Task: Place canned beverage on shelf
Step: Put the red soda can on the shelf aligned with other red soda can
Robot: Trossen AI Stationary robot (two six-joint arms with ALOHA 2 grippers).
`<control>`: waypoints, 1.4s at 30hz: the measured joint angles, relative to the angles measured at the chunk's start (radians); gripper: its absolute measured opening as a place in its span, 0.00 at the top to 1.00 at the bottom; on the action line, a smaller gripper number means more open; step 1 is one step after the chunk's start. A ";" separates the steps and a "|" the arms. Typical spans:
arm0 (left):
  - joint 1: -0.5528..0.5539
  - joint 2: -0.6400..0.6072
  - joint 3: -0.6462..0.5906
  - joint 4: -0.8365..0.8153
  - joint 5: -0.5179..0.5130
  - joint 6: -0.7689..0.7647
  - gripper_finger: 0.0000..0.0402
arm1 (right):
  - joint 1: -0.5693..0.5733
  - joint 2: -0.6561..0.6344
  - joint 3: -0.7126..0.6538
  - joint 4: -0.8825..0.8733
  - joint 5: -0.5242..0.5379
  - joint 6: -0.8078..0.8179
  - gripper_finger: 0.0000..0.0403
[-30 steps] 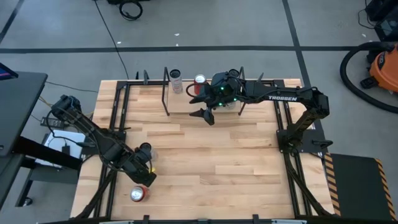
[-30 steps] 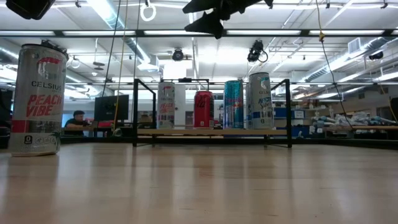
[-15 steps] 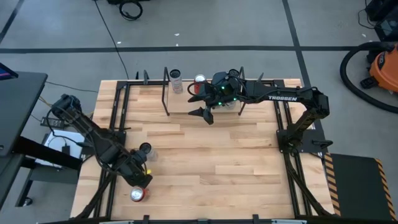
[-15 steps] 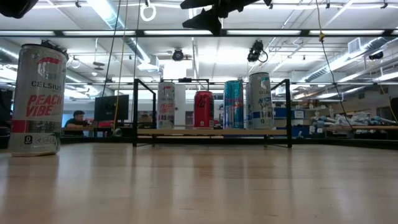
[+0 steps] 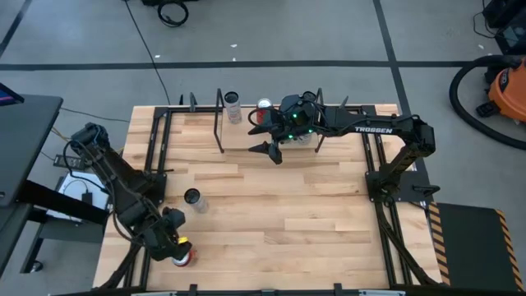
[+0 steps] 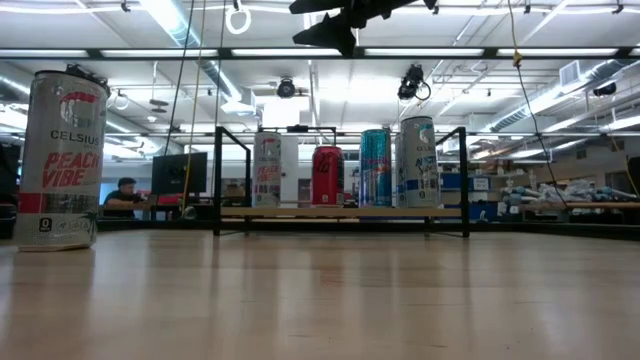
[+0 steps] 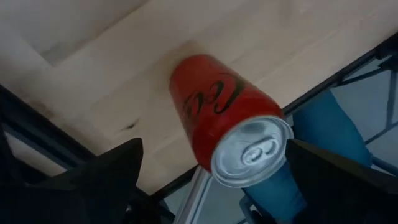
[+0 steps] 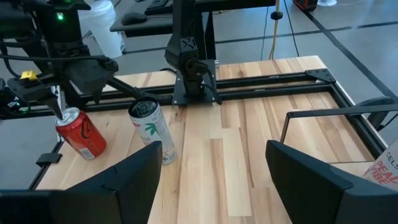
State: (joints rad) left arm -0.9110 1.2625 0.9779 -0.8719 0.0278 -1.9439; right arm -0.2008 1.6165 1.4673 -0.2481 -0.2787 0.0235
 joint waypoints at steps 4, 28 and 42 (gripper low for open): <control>-0.004 0.000 0.000 0.039 -0.015 0.021 0.01 | 0.000 0.000 0.000 0.001 0.000 0.000 0.27; -0.004 0.120 0.000 0.125 -0.015 0.097 0.01 | 0.000 0.000 0.000 0.022 0.000 0.000 0.27; -0.019 0.139 0.000 0.143 -0.041 0.199 0.01 | 0.000 0.000 0.000 0.038 0.000 0.000 0.27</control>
State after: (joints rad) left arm -0.9296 1.4014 0.9775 -0.7285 -0.0133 -1.7451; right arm -0.2005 1.6165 1.4675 -0.2098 -0.2787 0.0236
